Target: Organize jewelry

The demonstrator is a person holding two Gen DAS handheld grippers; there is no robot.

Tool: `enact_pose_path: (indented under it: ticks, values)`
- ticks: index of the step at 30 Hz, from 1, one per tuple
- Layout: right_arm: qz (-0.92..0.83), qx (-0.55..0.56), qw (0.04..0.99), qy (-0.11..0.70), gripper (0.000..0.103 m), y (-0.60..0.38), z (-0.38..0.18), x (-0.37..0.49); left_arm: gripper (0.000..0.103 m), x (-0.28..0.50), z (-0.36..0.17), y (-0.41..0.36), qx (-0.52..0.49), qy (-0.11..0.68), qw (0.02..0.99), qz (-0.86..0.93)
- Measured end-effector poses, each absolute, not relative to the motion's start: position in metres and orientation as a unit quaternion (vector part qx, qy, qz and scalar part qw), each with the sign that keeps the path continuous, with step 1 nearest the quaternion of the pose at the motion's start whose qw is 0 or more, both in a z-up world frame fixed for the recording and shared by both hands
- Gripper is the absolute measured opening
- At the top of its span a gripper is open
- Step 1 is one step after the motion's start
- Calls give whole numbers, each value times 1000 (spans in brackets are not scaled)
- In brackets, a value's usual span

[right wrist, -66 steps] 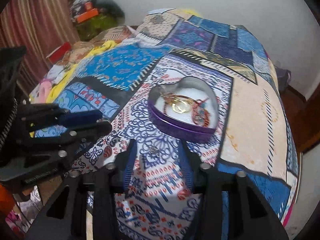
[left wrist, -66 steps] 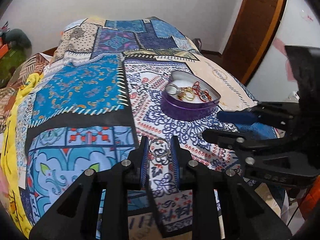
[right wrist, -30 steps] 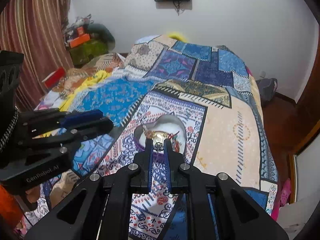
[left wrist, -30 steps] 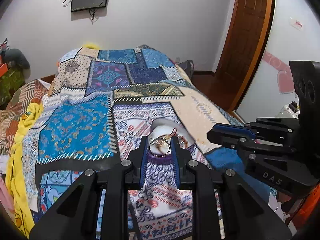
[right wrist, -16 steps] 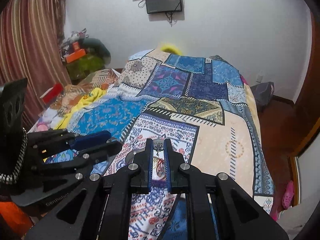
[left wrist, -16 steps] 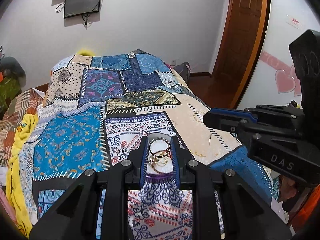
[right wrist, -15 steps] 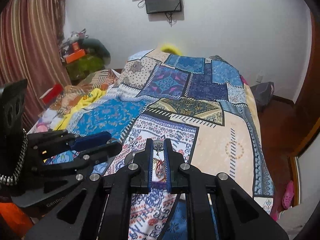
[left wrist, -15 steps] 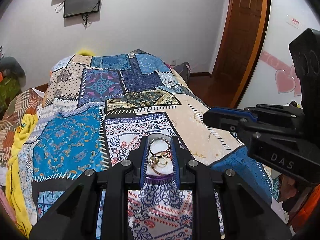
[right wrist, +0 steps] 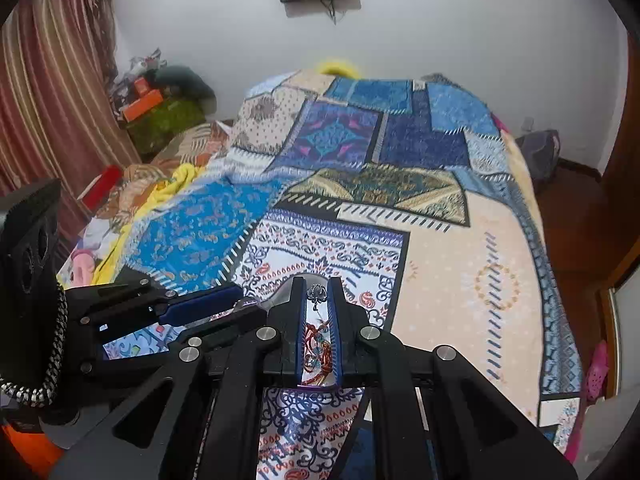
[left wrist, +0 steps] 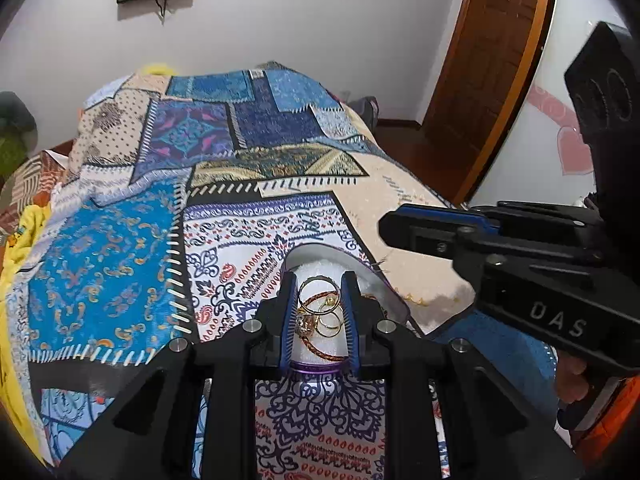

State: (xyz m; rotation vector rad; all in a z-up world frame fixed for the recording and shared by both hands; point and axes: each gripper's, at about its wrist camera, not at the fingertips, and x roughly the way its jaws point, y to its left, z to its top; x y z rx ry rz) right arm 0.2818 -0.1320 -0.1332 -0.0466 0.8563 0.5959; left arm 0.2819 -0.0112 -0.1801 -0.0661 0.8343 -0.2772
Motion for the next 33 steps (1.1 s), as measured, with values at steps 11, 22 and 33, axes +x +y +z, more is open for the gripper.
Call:
enact_pose_path:
  ticks: [11,22,33]
  values:
    - [294,-26,849,437,9,-122,-151,300,21,290,-194,-18,-21,417,897,-141]
    - [304,-27,842,445,9,-118,-152,301,21,287,-194,-13,-23,420,897,-135]
    - [298,-29,851,431,16,-124,-137,292,21,278,-181,-7,-27,414,901,-128]
